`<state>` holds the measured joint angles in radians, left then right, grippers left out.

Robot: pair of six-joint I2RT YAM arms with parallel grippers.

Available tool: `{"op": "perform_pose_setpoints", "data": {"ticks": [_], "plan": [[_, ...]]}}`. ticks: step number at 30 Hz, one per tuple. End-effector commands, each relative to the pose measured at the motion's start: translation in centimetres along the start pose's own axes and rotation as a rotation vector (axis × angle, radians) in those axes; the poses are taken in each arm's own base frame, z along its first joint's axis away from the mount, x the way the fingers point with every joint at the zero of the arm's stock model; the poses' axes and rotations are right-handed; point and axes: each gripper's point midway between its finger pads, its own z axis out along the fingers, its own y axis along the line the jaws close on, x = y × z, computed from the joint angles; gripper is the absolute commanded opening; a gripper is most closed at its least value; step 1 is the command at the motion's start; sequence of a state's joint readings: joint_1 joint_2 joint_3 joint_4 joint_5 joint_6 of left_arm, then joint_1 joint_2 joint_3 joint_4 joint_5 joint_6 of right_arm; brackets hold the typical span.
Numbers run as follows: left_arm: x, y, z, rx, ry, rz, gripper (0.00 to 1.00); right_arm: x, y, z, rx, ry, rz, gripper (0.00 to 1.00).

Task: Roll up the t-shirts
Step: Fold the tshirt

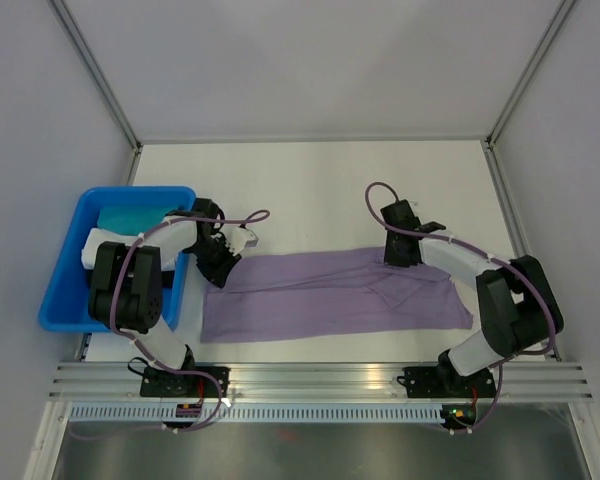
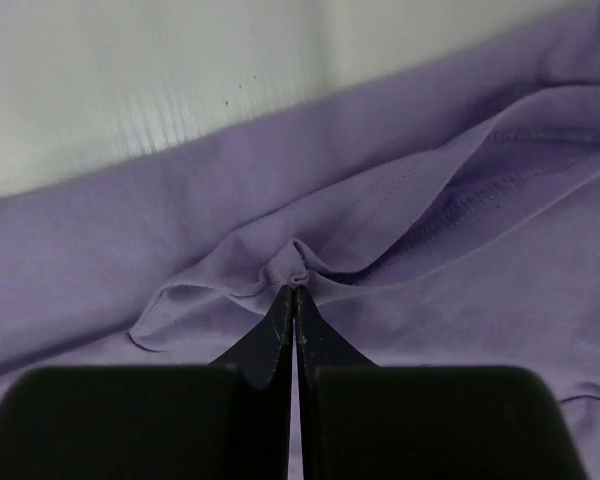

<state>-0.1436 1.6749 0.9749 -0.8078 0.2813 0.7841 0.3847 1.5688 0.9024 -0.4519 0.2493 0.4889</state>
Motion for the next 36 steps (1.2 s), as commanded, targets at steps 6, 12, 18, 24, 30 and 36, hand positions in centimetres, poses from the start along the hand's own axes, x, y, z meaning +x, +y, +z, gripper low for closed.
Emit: {"op": "perform_pose_setpoints", "data": {"ticks": [6, 12, 18, 24, 30, 36], "plan": [[-0.7, 0.9, 1.6, -0.027, -0.040, 0.007, 0.28, 1.8, -0.8, -4.3, -0.082, -0.090, 0.154, 0.01], [-0.8, 1.5, 1.3, -0.052, -0.035, 0.018, 0.28, 5.8, -0.5, -4.3, -0.157, -0.015, 0.215, 0.00], [-1.1, 1.5, 1.3, -0.050, -0.046, 0.023, 0.28, 9.0, -0.7, -4.6, -0.166, 0.045, 0.281, 0.00], [-1.2, 1.8, 1.2, -0.060, -0.043, 0.024, 0.28, 10.9, -1.0, -5.6, -0.185, 0.057, 0.342, 0.00], [-1.5, 2.0, 1.1, -0.064, -0.047, 0.032, 0.28, 12.6, -1.3, -6.3, -0.191, 0.077, 0.374, 0.00], [-1.8, 2.2, 1.1, -0.063, -0.054, 0.023, 0.28, 13.4, -1.8, -7.4, -0.171, 0.110, 0.358, 0.01]]}}
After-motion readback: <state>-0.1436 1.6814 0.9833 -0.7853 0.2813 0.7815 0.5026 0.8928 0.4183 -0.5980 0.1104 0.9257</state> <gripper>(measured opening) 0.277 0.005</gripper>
